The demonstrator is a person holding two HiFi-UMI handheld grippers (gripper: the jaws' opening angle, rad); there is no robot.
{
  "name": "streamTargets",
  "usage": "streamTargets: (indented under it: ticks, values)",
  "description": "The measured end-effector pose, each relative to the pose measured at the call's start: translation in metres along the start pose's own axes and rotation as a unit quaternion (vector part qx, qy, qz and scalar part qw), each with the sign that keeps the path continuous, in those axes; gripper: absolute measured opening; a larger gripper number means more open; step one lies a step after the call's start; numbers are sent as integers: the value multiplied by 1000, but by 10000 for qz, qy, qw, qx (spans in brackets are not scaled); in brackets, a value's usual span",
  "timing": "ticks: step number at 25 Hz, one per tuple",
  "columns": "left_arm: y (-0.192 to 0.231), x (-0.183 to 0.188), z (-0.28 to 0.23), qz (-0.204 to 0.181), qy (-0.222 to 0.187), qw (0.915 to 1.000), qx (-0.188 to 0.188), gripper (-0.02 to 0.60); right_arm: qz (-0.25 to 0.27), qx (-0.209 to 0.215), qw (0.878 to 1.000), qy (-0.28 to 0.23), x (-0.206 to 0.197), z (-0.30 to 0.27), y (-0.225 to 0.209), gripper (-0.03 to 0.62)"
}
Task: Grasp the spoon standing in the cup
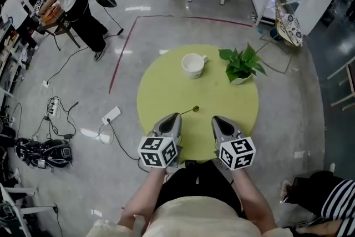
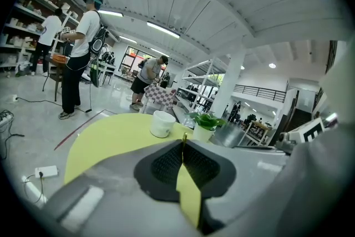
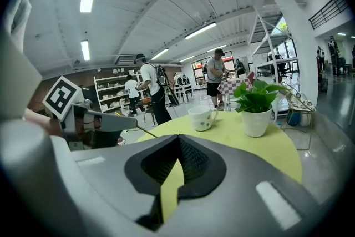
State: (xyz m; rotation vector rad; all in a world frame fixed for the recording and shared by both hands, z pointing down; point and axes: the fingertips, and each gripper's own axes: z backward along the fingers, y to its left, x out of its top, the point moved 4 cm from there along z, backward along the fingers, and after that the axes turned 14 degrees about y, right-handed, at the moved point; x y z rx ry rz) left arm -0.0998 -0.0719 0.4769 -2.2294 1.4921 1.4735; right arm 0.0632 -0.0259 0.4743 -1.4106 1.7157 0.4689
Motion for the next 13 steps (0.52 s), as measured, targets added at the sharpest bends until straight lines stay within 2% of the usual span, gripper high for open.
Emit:
streamTargets:
  ticks: [13]
  values:
    - [0, -2, -3, 25, 66, 10000, -43, 6, -102, 14, 9999, 47, -6, -2, -3, 0]
